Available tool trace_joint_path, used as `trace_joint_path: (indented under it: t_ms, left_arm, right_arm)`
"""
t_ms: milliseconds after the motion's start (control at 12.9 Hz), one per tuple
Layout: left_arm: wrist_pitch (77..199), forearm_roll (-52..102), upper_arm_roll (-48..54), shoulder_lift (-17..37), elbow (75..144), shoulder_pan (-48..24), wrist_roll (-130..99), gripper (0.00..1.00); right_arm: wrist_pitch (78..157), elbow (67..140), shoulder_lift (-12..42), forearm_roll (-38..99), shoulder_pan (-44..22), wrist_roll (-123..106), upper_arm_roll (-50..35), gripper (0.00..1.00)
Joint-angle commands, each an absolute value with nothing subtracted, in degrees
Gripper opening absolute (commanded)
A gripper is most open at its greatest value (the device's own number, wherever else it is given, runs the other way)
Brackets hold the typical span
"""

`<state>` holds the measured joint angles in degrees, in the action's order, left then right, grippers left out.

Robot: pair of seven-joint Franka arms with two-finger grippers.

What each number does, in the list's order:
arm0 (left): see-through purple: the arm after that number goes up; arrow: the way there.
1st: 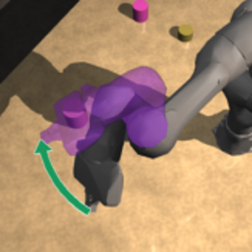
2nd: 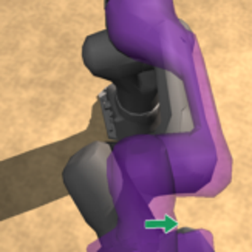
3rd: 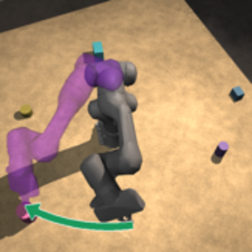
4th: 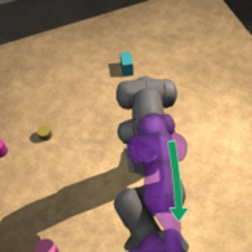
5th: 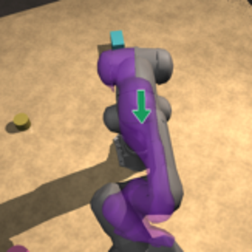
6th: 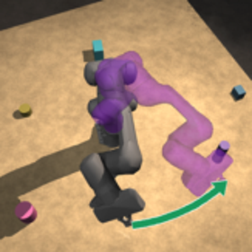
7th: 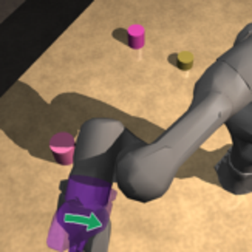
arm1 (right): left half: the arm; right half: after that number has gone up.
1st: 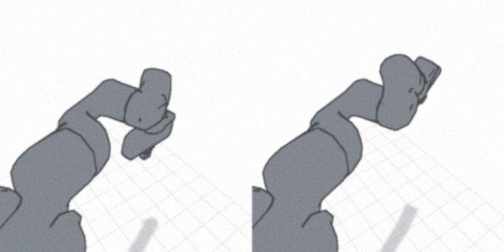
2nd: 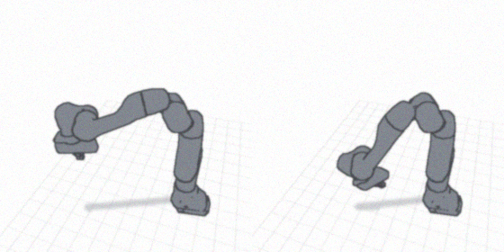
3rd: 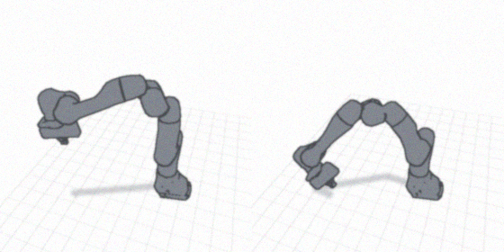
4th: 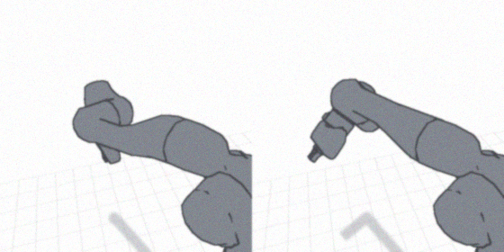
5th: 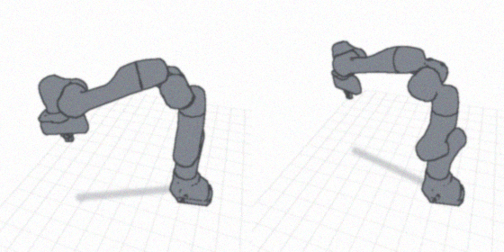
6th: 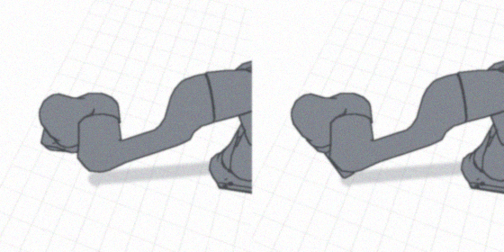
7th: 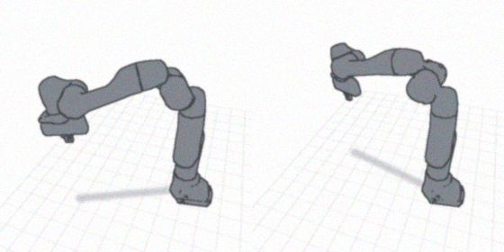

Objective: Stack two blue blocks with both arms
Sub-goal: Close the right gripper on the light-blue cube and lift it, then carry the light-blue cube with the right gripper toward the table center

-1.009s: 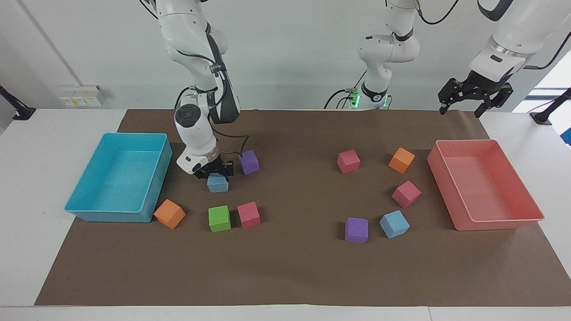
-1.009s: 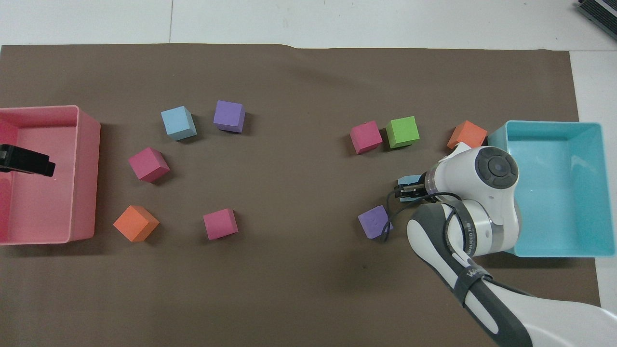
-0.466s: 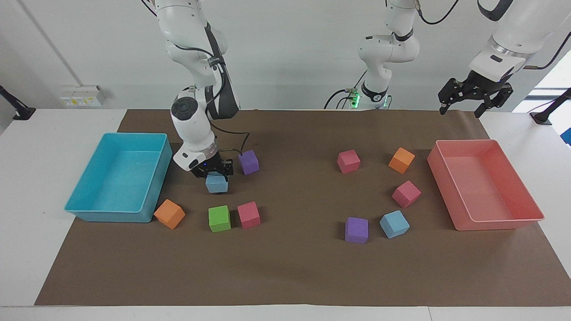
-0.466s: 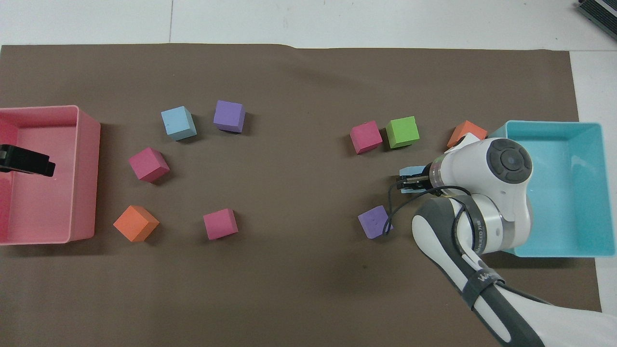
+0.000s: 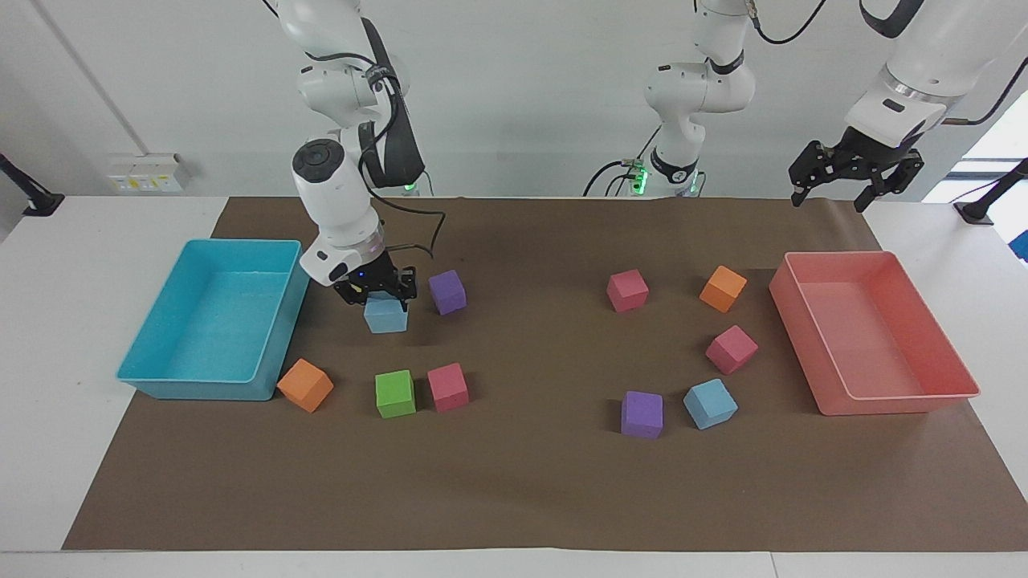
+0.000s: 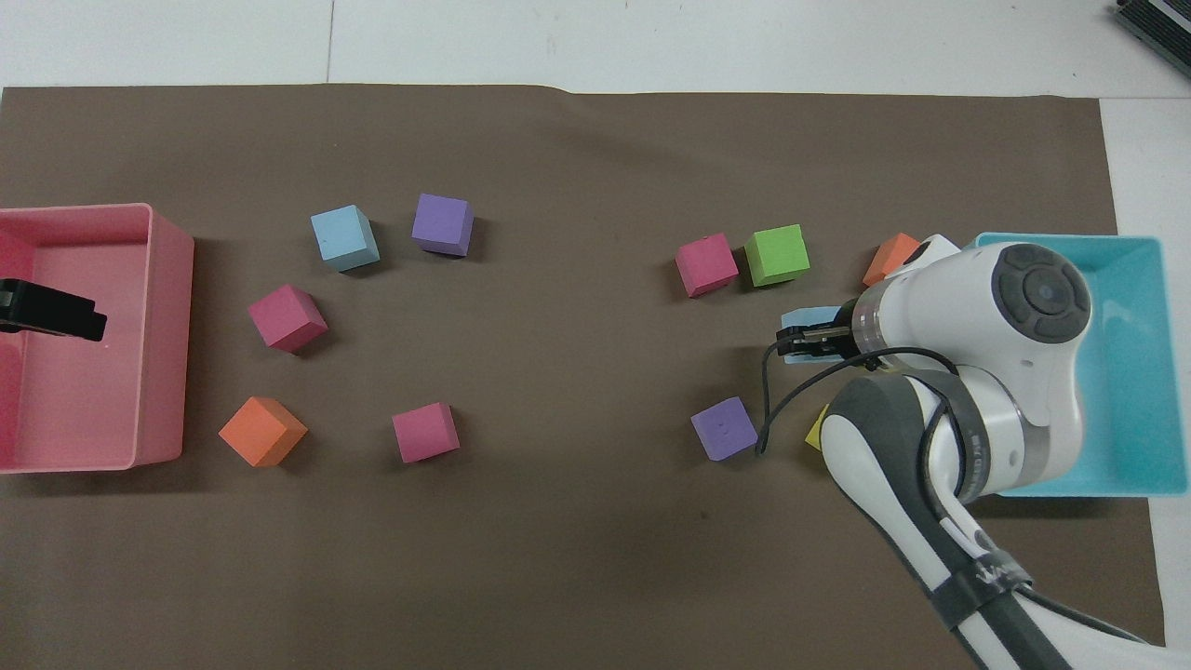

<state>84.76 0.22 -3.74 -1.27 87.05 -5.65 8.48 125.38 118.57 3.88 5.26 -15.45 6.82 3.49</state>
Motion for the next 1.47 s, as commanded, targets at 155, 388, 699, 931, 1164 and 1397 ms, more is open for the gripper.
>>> trace_joint_path:
  t_ms: [155, 388, 699, 931, 1164, 1397]
  left_arm:
    - [83.94, -0.09, -3.78, -2.02, 87.28, -5.54, 8.79, 1.00]
    - [83.94, -0.09, -3.78, -2.02, 87.28, -5.54, 8.79, 1.00]
    - [83.94, -0.09, -3.78, -2.02, 87.28, -5.54, 8.79, 1.00]
    - [83.94, -0.09, -3.78, -2.02, 87.28, -5.54, 8.79, 1.00]
    - [83.94, -0.09, -3.78, -2.02, 87.28, -5.54, 8.79, 1.00]
    - [83.94, -0.09, -3.78, -2.02, 87.28, -5.54, 8.79, 1.00]
  right_arm:
    - [117.54, 109.19, 6.58, -0.53, -21.09, 17.48, 3.16, 0.00]
    - [111.63, 99.87, 11.40, 0.00, -24.68, 22.38, 3.25, 0.00]
    - [108.72, 92.12, 17.48, 1.58, -29.08, 31.08, 3.16, 0.00]
    - [109.68, 89.31, 22.13, 1.32, -32.77, 37.33, 3.16, 0.00]
    - [110.39, 85.61, 26.19, 2.71, -34.01, 38.94, 1.59, 0.00]
    - [115.04, 87.36, 28.12, 3.08, -35.07, 36.31, 0.71, 0.00]
